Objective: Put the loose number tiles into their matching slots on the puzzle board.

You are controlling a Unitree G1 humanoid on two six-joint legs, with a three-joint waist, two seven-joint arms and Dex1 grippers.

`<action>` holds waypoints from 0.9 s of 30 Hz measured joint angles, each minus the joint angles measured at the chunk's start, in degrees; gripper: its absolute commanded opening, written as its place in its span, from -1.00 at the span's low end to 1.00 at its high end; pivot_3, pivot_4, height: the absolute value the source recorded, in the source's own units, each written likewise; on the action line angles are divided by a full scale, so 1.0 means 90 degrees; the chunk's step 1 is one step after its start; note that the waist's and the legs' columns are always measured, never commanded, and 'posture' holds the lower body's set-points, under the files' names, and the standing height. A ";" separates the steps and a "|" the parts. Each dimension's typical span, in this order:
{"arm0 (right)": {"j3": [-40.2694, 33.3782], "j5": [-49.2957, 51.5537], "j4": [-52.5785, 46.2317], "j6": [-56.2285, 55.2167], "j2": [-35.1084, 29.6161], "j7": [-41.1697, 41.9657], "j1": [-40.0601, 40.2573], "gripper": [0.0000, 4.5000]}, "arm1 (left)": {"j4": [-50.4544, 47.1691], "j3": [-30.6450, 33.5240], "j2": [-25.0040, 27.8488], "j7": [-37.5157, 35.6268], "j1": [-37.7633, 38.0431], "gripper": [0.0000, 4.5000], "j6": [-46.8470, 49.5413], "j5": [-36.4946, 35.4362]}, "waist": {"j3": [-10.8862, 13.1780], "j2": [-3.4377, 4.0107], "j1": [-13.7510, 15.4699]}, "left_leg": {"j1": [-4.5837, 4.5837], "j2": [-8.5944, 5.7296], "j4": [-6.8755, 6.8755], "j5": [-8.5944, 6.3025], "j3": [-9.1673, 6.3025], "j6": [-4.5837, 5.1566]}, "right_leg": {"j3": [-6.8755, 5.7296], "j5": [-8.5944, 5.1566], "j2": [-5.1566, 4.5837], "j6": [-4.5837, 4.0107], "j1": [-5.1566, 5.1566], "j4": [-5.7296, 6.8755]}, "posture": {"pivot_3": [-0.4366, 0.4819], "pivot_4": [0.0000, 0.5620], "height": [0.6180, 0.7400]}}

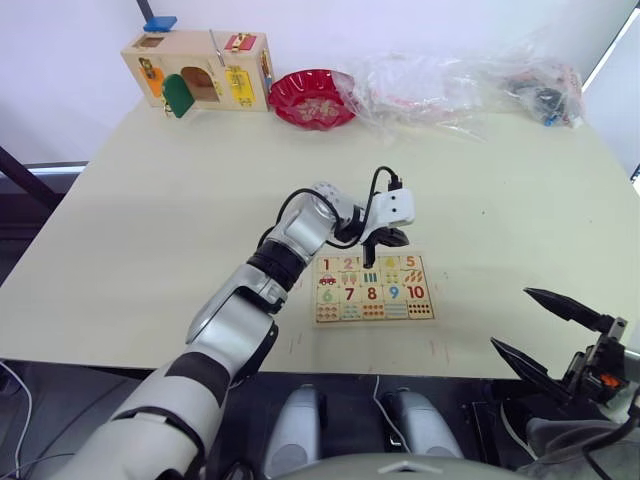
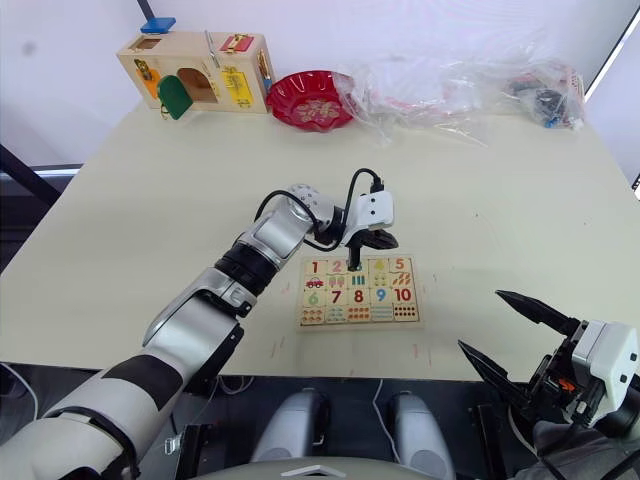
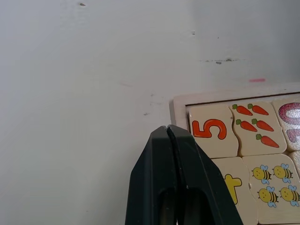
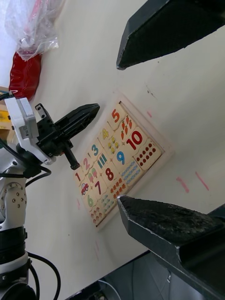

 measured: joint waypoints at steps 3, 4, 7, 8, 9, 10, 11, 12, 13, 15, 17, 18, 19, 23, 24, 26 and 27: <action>0.0000 0.0000 -0.0018 0.0000 0.0001 -0.0007 0.0027 1.00 | -0.0001 0.0000 -0.0027 -0.0047 0.0065 -0.99 -0.0002 0.0012 | 0.0000 0.0000 0.0000 | 0.0000 0.0000 0.0000 0.0000 0.0000 0.0000 | 0.0000 0.0000 0.0000 0.0000 0.0000 0.0000 | -0.05 -0.47 1.00; 0.0000 0.0000 -0.0020 0.0000 0.0001 -0.0009 0.0029 1.00 | -0.0001 -0.0001 -0.0032 -0.0054 0.0085 -0.99 -0.0002 0.0015 | 0.0000 0.0000 0.0000 | 0.0000 0.0000 0.0000 0.0000 0.0000 0.0000 | 0.0000 0.0000 0.0000 0.0000 0.0000 0.0000 | -0.05 -0.47 1.00; 0.0000 0.0000 -0.0022 0.0000 0.0001 -0.0025 0.0035 1.00 | -0.0001 -0.0049 -0.0043 -0.0122 0.0133 -0.99 -0.0003 0.0113 | 0.0000 0.0000 0.0000 | 0.0000 0.0000 0.0001 0.0000 -0.0001 0.0000 | 0.0000 0.0000 0.0000 0.0000 0.0000 0.0001 | -0.05 -0.47 1.00; 0.0000 0.0000 -0.0022 0.0000 0.0001 -0.0026 0.0037 1.00 | -0.0001 -0.0048 -0.0043 -0.0123 0.0133 -0.99 -0.0004 0.0126 | 0.0000 0.0000 0.0000 | 0.0000 0.0000 0.0001 0.0000 -0.0001 0.0000 | 0.0000 0.0000 0.0000 0.0000 0.0000 0.0001 | -0.05 -0.47 1.00; 0.0000 0.0000 -0.0022 0.0000 0.0001 -0.0026 0.0039 1.00 | -0.0001 -0.0048 -0.0045 -0.0122 0.0133 -0.99 -0.0005 0.0140 | 0.0000 0.0000 0.0000 | 0.0000 0.0000 0.0001 0.0000 -0.0001 0.0000 | 0.0000 0.0000 0.0000 0.0000 0.0001 0.0001 | -0.05 -0.47 1.00; 0.0000 0.0000 -0.0022 0.0000 0.0001 -0.0027 0.0042 1.00 | -0.0001 -0.0048 -0.0049 -0.0121 0.0133 -0.99 -0.0005 0.0153 | 0.0000 0.0000 0.0000 | 0.0000 0.0000 0.0001 0.0000 -0.0001 0.0000 | 0.0000 0.0000 0.0000 0.0000 0.0001 0.0001 | -0.05 -0.47 1.00; 0.0000 0.0000 -0.0022 0.0000 0.0001 -0.0027 0.0042 1.00 | -0.0001 -0.0048 -0.0056 -0.0121 0.0133 -0.99 -0.0007 0.0170 | 0.0000 0.0000 0.0000 | 0.0000 0.0000 0.0001 0.0000 -0.0001 0.0000 | 0.0000 0.0000 0.0000 0.0000 0.0001 0.0001 | -0.05 -0.47 1.00; 0.0000 0.0000 -0.0022 0.0000 0.0001 -0.0027 0.0042 1.00 | -0.0001 -0.0048 -0.0062 -0.0121 0.0133 -0.99 -0.0014 0.0186 | 0.0000 0.0000 -0.0001 | 0.0000 0.0000 0.0001 0.0000 -0.0001 0.0000 | -0.0001 0.0000 0.0000 0.0000 0.0001 0.0001 | -0.05 -0.47 1.00; 0.0000 0.0000 -0.0022 0.0000 0.0001 -0.0027 0.0042 1.00 | -0.0001 -0.0048 -0.0068 -0.0119 0.0133 -0.99 -0.0026 0.0198 | 0.0000 0.0000 0.0000 | 0.0000 0.0000 0.0001 0.0000 -0.0001 0.0000 | -0.0001 0.0000 0.0000 0.0000 0.0001 0.0001 | -0.05 -0.47 1.00; 0.0000 0.0000 -0.0022 0.0000 0.0001 -0.0028 0.0042 1.00 | -0.0001 -0.0047 -0.0088 -0.0116 0.0132 -0.99 -0.0053 0.0237 | 0.0000 0.0000 0.0000 | 0.0000 -0.0001 0.0001 0.0000 -0.0002 0.0000 | -0.0001 0.0000 0.0000 0.0000 0.0001 0.0001 | -0.05 -0.47 1.00; 0.0000 0.0000 -0.0022 0.0000 0.0001 -0.0028 0.0041 1.00 | -0.0001 -0.0047 -0.0113 -0.0116 0.0132 -0.99 -0.0060 0.0247 | 0.0000 0.0000 0.0000 | 0.0000 -0.0001 0.0001 0.0000 -0.0002 0.0000 | -0.0001 0.0000 0.0000 0.0000 0.0001 0.0001 | -0.05 -0.47 1.00; 0.0000 0.0000 -0.0022 0.0000 0.0001 -0.0028 0.0041 1.00 | 0.0000 -0.0047 -0.0117 -0.0116 0.0132 -0.99 -0.0061 0.0249 | 0.0000 0.0000 0.0000 | 0.0000 -0.0001 0.0001 0.0000 -0.0002 0.0000 | -0.0001 0.0000 0.0000 0.0000 0.0001 0.0001 | -0.05 -0.47 1.00; 0.0000 0.0000 -0.0022 0.0000 0.0001 -0.0028 0.0041 1.00 | 0.0000 -0.0047 -0.0119 -0.0116 0.0132 -0.99 -0.0063 0.0252 | 0.0000 0.0000 0.0000 | 0.0000 -0.0001 0.0001 0.0000 -0.0002 0.0000 | -0.0001 0.0000 0.0000 0.0000 0.0001 0.0001 | -0.05 -0.47 1.00; 0.0000 0.0000 -0.0022 0.0000 0.0001 -0.0028 0.0042 1.00 | 0.0000 -0.0048 -0.0119 -0.0127 0.0132 -0.99 -0.0077 0.0306 | 0.0000 0.0000 0.0000 | 0.0000 -0.0001 0.0001 0.0000 -0.0002 0.0000 | -0.0001 0.0000 0.0000 0.0000 0.0001 0.0001 | -0.05 -0.47 1.00; 0.0000 0.0000 -0.0022 0.0000 0.0001 -0.0028 0.0042 1.00 | 0.0000 -0.0048 -0.0118 -0.0133 0.0133 -0.99 -0.0080 0.0324 | 0.0000 0.0000 -0.0001 | 0.0000 -0.0001 0.0001 0.0000 -0.0002 0.0000 | -0.0001 0.0000 0.0000 0.0000 0.0001 0.0001 | -0.05 -0.47 1.00; 0.0000 0.0000 -0.0022 0.0000 0.0000 -0.0028 0.0042 1.00 | 0.0000 -0.0048 -0.0118 -0.0147 0.0133 -0.99 -0.0083 0.0368 | 0.0000 0.0000 0.0000 | 0.0000 -0.0001 0.0001 0.0000 -0.0002 0.0000 | -0.0001 0.0000 0.0000 0.0000 0.0001 0.0001 | -0.05 -0.47 1.00; 0.0000 0.0000 -0.0022 0.0000 0.0000 -0.0027 0.0043 1.00 | 0.0000 -0.0048 -0.0120 -0.0153 0.0133 -0.99 -0.0083 0.0375 | 0.0000 0.0000 0.0000 | 0.0000 -0.0001 0.0001 0.0000 -0.0002 0.0000 | -0.0001 0.0000 0.0000 0.0000 0.0001 0.0001 | -0.05 -0.47 1.00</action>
